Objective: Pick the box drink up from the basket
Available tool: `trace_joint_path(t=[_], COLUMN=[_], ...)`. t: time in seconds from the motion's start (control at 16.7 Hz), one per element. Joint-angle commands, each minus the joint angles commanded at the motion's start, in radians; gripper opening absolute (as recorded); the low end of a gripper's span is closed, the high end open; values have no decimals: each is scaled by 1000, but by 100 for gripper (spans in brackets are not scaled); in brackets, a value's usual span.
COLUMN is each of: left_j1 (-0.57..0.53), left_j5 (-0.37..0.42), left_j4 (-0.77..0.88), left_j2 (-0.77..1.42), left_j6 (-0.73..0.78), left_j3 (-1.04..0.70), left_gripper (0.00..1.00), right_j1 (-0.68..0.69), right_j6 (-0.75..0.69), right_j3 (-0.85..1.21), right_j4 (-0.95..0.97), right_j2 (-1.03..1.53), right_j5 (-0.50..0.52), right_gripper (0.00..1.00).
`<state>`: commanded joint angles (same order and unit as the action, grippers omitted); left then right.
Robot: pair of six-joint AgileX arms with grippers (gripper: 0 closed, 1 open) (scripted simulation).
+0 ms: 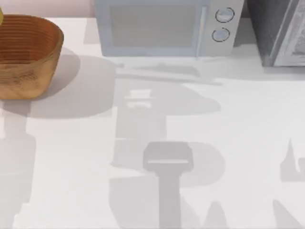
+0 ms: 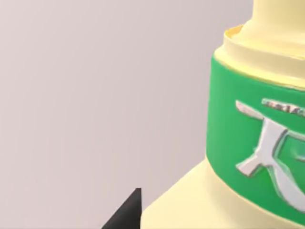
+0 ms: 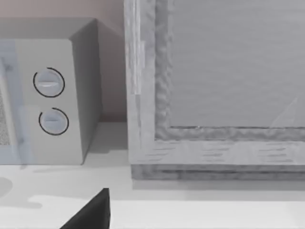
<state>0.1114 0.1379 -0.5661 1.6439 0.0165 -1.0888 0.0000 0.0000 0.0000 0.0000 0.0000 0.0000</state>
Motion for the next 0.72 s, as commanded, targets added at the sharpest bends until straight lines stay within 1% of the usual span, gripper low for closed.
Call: trace_joint_path(t=[0.24,0.36,0.54,0.72], left_j1=[1,-2,-10,-24], left_j5=[-1,-7,-19,-36], left_j4=[4,28,83,153], left_j2=[-5,-51,-197,-414], left_j6=[0,-4,-9,-11], left_j3=[12,53,151,286], left_gripper=[0,0,0,0], right_j1=[0,0,0,0], right_j6=[0,0,0,0], right_j3=[0,0,0,0], right_j4=[0,0,0,0], right_j2=[0,0,0,0], right_j5=[0,0,0,0], right_gripper=[100,100,100,100])
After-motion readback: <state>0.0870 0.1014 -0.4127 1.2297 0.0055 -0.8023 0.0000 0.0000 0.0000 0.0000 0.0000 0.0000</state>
